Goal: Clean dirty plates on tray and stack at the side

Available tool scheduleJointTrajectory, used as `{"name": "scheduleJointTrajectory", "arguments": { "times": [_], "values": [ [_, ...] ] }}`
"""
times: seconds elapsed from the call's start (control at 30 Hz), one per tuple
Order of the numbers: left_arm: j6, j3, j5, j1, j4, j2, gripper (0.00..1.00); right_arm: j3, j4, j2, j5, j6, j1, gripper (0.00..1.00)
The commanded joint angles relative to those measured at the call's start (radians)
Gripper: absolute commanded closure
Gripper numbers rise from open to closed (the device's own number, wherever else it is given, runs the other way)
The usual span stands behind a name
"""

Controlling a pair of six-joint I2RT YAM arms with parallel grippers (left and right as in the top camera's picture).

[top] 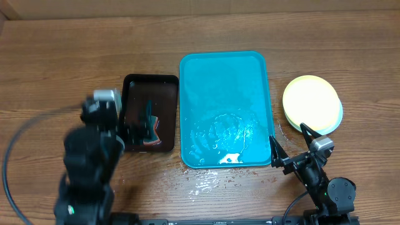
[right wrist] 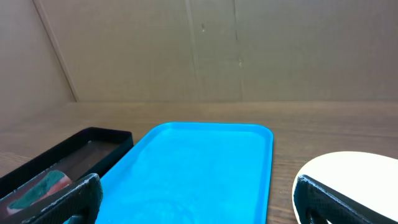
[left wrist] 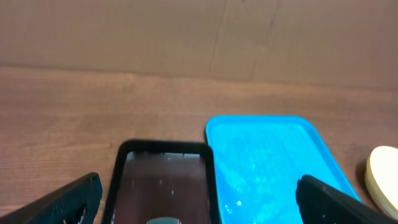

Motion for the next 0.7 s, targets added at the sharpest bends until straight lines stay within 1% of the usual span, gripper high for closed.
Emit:
{"name": "scheduleJointTrajectory", "arguments": {
  "times": [0.0, 0.1, 0.23, 0.33, 0.43, 0.47, 0.53, 0.6, 0.67],
  "values": [
    [0.022, -0.180, 0.011, 0.012, 0.082, -0.187, 0.00, -0.010, 0.006, -0.011, -0.005, 0.003, 0.001, 0.00],
    [0.004, -0.322, 0.011, 0.028, 0.151, -0.343, 0.00, -0.010, 0.006, -0.011, -0.005, 0.003, 0.001, 0.00],
    [-0.031, -0.484, 0.008, 0.055, 0.194, -0.542, 0.00, -0.010, 0.006, -0.011, -0.005, 0.003, 0.001, 0.00],
    [-0.063, -0.564, 0.008, 0.070, 0.213, -0.637, 0.00, -0.010, 0.006, -0.011, -0.005, 0.003, 0.001, 0.00],
    [-0.093, -0.647, 0.010, 0.072, 0.294, -0.645, 0.00, -0.010, 0.006, -0.011, -0.005, 0.003, 0.001, 0.00],
    [-0.116, -0.708, 0.011, 0.072, 0.377, -0.645, 0.00, -0.010, 0.006, -0.011, -0.005, 0.003, 0.001, 0.00],
    [-0.156, -0.772, 0.012, 0.072, 0.456, -0.645, 0.00, -0.010, 0.006, -0.011, -0.005, 0.003, 0.001, 0.00],
    [-0.177, -0.774, 0.008, 0.072, 0.389, -0.645, 0.00, -0.010, 0.006, -0.011, -0.005, 0.003, 0.001, 0.00],
    [-0.177, -0.774, 0.008, 0.072, 0.388, -0.645, 0.00, -0.010, 0.006, -0.011, -0.005, 0.003, 0.001, 0.00]
  ]
}}
